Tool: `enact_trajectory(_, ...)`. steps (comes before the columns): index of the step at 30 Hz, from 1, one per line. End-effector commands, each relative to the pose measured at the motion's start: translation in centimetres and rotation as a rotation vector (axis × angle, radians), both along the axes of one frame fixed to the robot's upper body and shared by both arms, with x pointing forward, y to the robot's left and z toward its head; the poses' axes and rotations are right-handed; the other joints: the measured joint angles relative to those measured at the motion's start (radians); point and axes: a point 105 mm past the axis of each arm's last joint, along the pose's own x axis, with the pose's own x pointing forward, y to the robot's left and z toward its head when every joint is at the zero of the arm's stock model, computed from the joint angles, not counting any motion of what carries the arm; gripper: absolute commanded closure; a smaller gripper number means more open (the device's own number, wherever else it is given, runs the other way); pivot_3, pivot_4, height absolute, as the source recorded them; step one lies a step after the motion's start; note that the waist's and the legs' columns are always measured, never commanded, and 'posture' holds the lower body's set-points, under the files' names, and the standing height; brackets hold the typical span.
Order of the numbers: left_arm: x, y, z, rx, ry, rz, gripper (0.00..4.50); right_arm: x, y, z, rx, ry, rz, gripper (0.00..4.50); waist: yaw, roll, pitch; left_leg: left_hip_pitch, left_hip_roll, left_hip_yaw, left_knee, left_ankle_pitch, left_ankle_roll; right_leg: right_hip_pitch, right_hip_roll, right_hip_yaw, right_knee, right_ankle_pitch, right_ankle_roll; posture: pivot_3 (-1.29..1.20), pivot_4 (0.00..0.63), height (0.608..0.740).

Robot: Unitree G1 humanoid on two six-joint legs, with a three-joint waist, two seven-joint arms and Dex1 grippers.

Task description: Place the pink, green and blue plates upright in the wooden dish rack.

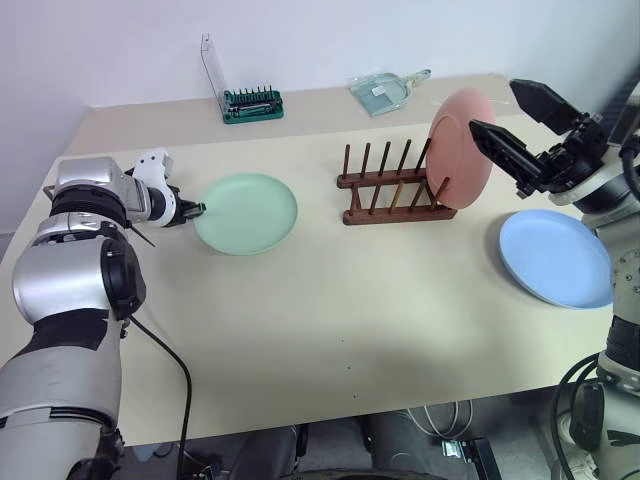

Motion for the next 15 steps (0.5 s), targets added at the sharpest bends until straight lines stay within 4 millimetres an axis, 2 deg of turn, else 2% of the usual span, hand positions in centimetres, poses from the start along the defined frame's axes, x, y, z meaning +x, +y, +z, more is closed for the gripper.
enact_trajectory(1, 2.2, -1.0, 7.3, -0.273, -0.357, 0.019, 4.43, -0.7, 1.5, 0.4, -0.127, -0.075, -0.007, 0.00, 0.001, -0.001, 0.000, -0.001, 0.000, 0.000, 0.000, 0.000, 0.000, -0.001, 0.000, 0.000, 0.001, 0.000, 0.000, 0.00, 0.150, 0.740)
enact_trajectory(3, 2.7, -1.6, 10.4, -0.391, -0.558, -0.008, 4.43, -0.5, 2.3, 0.1, -0.161, -0.083, -0.005, 0.00, 0.002, -0.001, 0.000, -0.002, 0.000, 0.000, 0.003, 0.000, 0.000, -0.002, -0.001, -0.001, 0.003, 0.000, 0.000, 0.00, 0.150, 0.740)
enact_trajectory(5, 2.9, -2.6, 11.9, -0.465, -0.667, -0.041, 4.43, -0.3, 3.1, 0.2, -0.168, -0.099, 0.000, 0.00, 0.002, -0.001, 0.000, -0.004, -0.001, 0.000, 0.006, -0.001, 0.001, -0.002, -0.002, -0.002, 0.003, 0.000, 0.000, 0.00, 0.150, 0.740)
enact_trajectory(7, 2.9, -3.7, 12.4, -0.522, -0.710, -0.059, 4.43, 0.0, 4.2, 0.3, -0.200, -0.130, -0.010, 0.00, 0.002, -0.001, 0.000, -0.004, -0.001, 0.001, 0.008, -0.001, 0.001, -0.001, -0.003, -0.002, 0.004, 0.000, 0.000, 0.00, 0.150, 0.740)
enact_trajectory(9, 3.3, -5.0, 13.3, -0.534, -0.809, -0.023, 4.43, 0.6, 5.8, -0.1, -0.346, -0.226, -0.072, 0.00, 0.002, 0.000, 0.000, -0.003, -0.001, 0.001, 0.009, -0.002, 0.002, 0.000, -0.003, -0.002, 0.004, 0.000, 0.000, 0.00, 0.150, 0.740)
enact_trajectory(12, 3.4, -6.9, 13.7, -0.564, -0.900, 0.123, 4.43, 1.0, 8.1, 0.0, -0.597, -0.469, -0.178, 0.00, 0.004, -0.001, 0.000, -0.003, -0.002, 0.002, 0.011, -0.002, 0.002, 0.000, -0.003, -0.002, 0.005, 0.000, 0.000, 0.00, 0.150, 0.740)
enact_trajectory(15, 1.8, -10.4, 14.5, -0.587, -0.972, 0.170, 4.43, 1.4, 9.3, -0.3, -0.815, -0.666, -0.235, 0.00, 0.002, -0.002, 0.001, -0.004, -0.002, 0.002, 0.012, -0.002, 0.002, -0.001, -0.003, -0.002, 0.004, 0.000, 0.000, 0.00, 0.150, 0.740)
